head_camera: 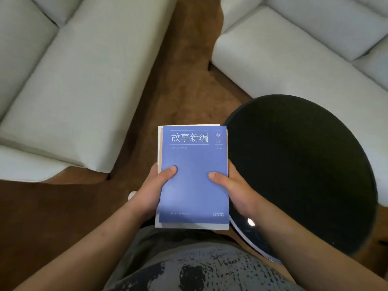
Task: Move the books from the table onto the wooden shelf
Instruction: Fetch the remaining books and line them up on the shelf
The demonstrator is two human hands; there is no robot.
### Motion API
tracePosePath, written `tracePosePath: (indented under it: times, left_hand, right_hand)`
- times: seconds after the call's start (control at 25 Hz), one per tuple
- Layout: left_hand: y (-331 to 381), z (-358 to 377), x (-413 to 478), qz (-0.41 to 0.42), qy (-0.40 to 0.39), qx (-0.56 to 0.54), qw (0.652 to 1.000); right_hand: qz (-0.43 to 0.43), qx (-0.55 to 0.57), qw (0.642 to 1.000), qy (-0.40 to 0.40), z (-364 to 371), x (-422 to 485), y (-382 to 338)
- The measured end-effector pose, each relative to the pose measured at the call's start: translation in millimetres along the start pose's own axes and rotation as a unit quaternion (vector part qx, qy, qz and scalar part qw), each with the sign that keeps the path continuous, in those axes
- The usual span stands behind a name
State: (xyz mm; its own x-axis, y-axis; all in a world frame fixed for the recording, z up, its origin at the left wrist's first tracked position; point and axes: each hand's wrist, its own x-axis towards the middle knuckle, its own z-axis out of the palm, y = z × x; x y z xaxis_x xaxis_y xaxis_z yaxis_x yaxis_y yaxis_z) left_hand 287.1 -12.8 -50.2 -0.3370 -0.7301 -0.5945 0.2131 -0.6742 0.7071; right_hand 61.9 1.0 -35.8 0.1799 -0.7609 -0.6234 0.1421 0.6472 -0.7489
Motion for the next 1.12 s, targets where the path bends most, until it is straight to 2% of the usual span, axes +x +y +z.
tracePosePath:
  times: [0.12,0.2,0.4,0.52,0.8,0.96,1.12]
  left_hand:
    - [14,-36,-24,0.045,0.045,-0.028,0.998]
    - [21,-60,-40,0.065,0.047,-0.050,0.996]
    - [36,-121,-95,0.127,0.094,-0.146,0.977]
    - [39,-169,-136,0.150,0.148,-0.180,0.961]
    - [26,-271,-241,0.178,0.256,-0.239,0.919]
    - [21,-313,-289,0.212,0.323,-0.278,0.879]
    - [25,-345,-328,0.260,0.352,-0.339,0.833]
  right_hand:
    - [0.009,-0.021,0.998,-0.066,44,13,-20]
    - [0.009,-0.035,0.992,-0.119,75,23,-31]
    - [-0.011,-0.057,0.985,-0.161,174,46,-30]
    - [0.009,-0.104,0.973,-0.206,239,61,-30]
    - [0.075,-0.222,0.907,-0.349,399,85,-10]
    - [0.072,-0.249,0.873,-0.414,492,84,-2]
    - [0.081,-0.280,0.835,-0.466,570,84,10]
